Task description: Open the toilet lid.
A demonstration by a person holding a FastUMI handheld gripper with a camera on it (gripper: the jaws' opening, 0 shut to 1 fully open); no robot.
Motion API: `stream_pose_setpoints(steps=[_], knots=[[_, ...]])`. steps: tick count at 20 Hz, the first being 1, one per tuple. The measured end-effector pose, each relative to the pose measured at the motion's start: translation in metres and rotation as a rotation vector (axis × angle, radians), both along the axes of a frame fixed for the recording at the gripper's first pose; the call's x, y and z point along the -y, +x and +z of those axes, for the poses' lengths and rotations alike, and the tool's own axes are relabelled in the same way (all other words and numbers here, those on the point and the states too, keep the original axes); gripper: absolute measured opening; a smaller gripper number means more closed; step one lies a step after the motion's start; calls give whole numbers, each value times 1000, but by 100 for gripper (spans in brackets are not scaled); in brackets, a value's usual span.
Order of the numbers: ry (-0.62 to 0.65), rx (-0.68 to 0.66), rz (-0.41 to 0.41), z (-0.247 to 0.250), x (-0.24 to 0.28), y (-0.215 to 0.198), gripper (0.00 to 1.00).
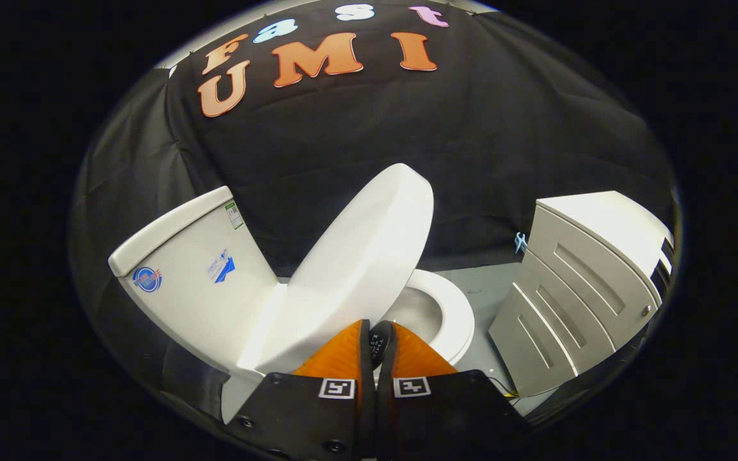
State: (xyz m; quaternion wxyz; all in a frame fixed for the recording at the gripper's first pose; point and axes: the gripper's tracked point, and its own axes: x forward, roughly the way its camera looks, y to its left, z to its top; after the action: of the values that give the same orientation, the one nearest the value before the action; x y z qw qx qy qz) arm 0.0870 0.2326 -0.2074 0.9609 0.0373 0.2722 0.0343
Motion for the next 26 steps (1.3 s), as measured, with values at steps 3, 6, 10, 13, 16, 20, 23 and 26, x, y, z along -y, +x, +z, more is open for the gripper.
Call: stream_pose_setpoints(steps=[3, 6, 10, 13, 16, 20, 23, 26], knots=[[-81, 23, 23, 10, -13, -1, 8], [-124, 66, 37, 32, -38, 0, 8], [-179, 97, 50, 50, -65, -1, 8], [-218, 130, 54, 61, -85, -2, 8], [-293, 173, 77, 73, -110, -5, 8], [-375, 211, 101, 84, -143, -5, 8], [-432, 259, 137, 92, -168, -8, 8], [-448, 266, 141, 95, -183, -7, 8]])
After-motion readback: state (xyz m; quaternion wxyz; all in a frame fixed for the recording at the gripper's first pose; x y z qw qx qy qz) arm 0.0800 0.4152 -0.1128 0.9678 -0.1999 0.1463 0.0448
